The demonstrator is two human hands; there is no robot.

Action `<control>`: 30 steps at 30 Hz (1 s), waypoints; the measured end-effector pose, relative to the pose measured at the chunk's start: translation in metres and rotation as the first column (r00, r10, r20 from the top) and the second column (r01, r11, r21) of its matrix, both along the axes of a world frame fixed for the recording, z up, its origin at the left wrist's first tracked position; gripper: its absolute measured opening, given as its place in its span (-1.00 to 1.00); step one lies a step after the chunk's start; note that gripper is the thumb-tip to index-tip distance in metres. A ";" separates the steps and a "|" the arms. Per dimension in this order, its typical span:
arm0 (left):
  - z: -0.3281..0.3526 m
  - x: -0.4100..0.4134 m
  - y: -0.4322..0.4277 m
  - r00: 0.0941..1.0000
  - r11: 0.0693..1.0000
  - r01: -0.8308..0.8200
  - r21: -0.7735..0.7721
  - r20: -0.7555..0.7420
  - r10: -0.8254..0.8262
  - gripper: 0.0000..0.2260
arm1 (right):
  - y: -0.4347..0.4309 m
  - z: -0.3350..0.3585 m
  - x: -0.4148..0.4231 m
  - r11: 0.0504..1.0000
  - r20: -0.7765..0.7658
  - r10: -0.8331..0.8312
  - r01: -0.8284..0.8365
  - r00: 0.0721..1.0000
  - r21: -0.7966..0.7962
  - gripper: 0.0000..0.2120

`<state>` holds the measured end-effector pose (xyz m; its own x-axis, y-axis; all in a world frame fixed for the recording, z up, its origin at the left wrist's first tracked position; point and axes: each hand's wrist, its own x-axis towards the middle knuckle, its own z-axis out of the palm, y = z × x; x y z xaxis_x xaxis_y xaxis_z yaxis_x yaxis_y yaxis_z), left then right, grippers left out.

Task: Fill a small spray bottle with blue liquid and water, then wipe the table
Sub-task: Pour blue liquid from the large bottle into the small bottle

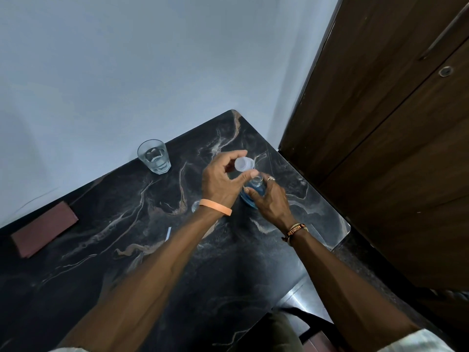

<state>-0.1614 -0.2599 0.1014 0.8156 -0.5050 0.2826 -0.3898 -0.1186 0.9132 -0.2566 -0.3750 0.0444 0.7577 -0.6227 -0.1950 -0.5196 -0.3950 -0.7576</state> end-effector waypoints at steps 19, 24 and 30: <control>-0.132 -0.083 0.175 0.947 0.873 -0.131 0.470 -0.202 0.251 -0.74 | 0.161 -0.033 -0.054 0.862 -0.001 0.504 -0.503 0.864 0.064 -0.61; -0.150 -0.087 0.187 0.975 0.823 -0.033 0.567 -0.165 0.152 -0.76 | 0.169 -0.048 -0.060 0.811 -0.121 0.585 -0.579 0.802 0.083 -0.62; -0.146 -0.087 0.187 0.986 0.814 0.027 0.580 -0.151 0.075 -0.48 | 0.159 -0.052 -0.065 0.831 -0.119 0.556 -0.549 0.823 0.085 -0.59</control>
<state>-0.2485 -0.0731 -0.0449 0.8375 -0.5123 -0.1899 -0.2353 -0.6518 0.7210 -0.3216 -0.2155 -0.0081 0.9369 -0.0955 -0.3364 -0.3215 -0.6138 -0.7210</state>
